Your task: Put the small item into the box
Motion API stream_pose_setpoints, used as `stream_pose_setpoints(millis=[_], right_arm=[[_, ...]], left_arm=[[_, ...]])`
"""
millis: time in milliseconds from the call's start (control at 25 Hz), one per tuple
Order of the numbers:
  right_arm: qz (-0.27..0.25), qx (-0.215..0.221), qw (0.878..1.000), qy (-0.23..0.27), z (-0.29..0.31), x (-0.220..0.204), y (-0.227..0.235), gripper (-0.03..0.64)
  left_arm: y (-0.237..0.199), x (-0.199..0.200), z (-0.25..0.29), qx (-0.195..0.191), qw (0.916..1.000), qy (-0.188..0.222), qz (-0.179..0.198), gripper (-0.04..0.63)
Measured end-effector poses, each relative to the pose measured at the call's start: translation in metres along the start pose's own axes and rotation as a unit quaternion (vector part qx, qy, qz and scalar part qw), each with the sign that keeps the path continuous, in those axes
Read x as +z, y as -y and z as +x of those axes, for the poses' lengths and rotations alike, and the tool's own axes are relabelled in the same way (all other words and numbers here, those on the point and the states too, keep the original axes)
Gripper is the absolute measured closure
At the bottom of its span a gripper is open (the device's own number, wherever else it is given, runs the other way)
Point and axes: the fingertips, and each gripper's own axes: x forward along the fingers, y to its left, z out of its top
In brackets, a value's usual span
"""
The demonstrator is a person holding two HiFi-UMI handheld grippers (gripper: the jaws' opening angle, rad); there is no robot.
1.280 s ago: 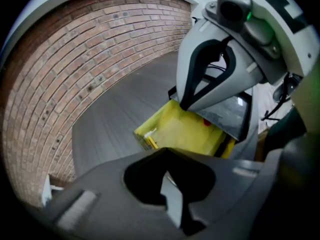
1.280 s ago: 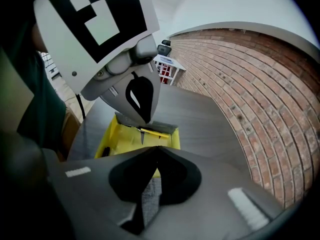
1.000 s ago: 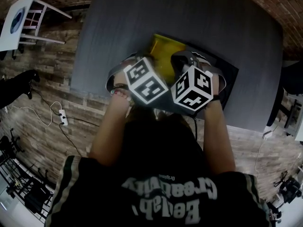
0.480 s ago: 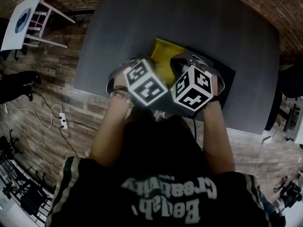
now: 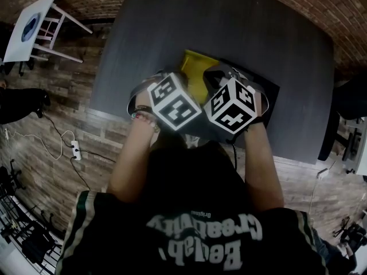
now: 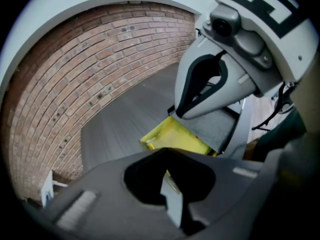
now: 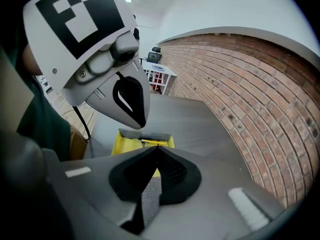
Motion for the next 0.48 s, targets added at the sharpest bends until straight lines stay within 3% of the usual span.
stream_pose_setpoints(millis=[480], right_arm=[[0.003,-0.007,1.0,-0.006,-0.034,-0.004,-0.005,0.612]], left_arm=[[0.007,0.012,-0.03,0.027,0.9995,0.017,0.004,0.592]])
